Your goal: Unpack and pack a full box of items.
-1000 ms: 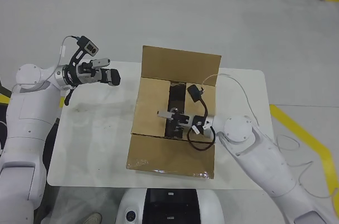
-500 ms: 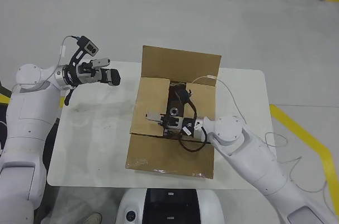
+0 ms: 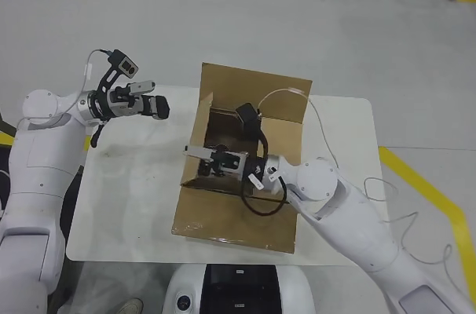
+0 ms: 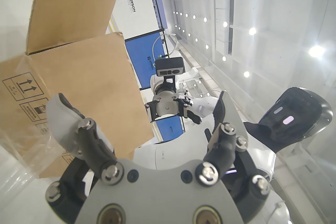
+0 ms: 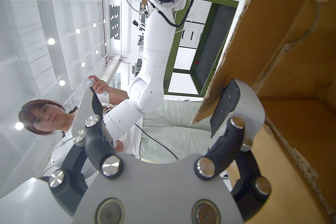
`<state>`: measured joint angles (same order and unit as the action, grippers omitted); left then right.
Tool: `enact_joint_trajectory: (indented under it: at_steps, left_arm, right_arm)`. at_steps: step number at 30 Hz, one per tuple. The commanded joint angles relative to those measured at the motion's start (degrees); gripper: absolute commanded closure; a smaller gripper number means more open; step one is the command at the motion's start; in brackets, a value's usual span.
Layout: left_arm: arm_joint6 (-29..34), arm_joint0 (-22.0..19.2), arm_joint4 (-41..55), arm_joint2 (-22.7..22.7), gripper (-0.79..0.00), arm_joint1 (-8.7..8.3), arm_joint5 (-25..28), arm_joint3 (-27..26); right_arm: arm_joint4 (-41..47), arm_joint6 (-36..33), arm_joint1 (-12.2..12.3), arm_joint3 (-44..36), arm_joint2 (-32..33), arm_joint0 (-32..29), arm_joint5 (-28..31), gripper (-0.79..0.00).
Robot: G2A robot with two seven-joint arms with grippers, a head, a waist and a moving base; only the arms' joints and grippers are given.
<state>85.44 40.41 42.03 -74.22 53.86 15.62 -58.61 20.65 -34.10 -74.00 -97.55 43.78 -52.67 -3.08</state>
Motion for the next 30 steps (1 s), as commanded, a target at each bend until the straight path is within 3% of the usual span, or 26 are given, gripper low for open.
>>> enact_joint_trajectory:
  at_steps: [1, 9, 17, 22, 30]
  left_arm:
    - [-1.2, 0.8, 0.2, -1.5, -0.785, -0.36, 0.4, -2.7]
    - [-1.5, 4.0, 2.7, -5.9, -0.785, -1.34, -0.6, -11.7]
    - [-0.6, 4.5, 5.6, -6.3, -0.785, -1.28, -0.7, -14.4]
    - [-1.1, 3.8, 4.0, -4.5, -0.785, -1.09, -3.1, -13.6]
    - [-5.0, 0.7, -0.5, -0.4, -0.785, -0.34, -5.4, -6.3]
  right_arm:
    - [-0.1, 0.7, -0.6, 1.0, -1.3, 0.9, 0.9, -0.785]
    - [-1.0, 2.5, -3.2, 4.3, -5.2, 4.9, 5.0, -0.785]
    - [-1.9, 1.5, -6.0, 7.8, -9.4, 9.0, 6.6, -0.785]
    - [-1.6, 0.5, -7.8, 10.2, -11.7, 11.1, 7.2, -0.785]
    - [-0.7, -1.7, -9.3, 12.9, -11.8, 11.8, 7.8, -0.785]
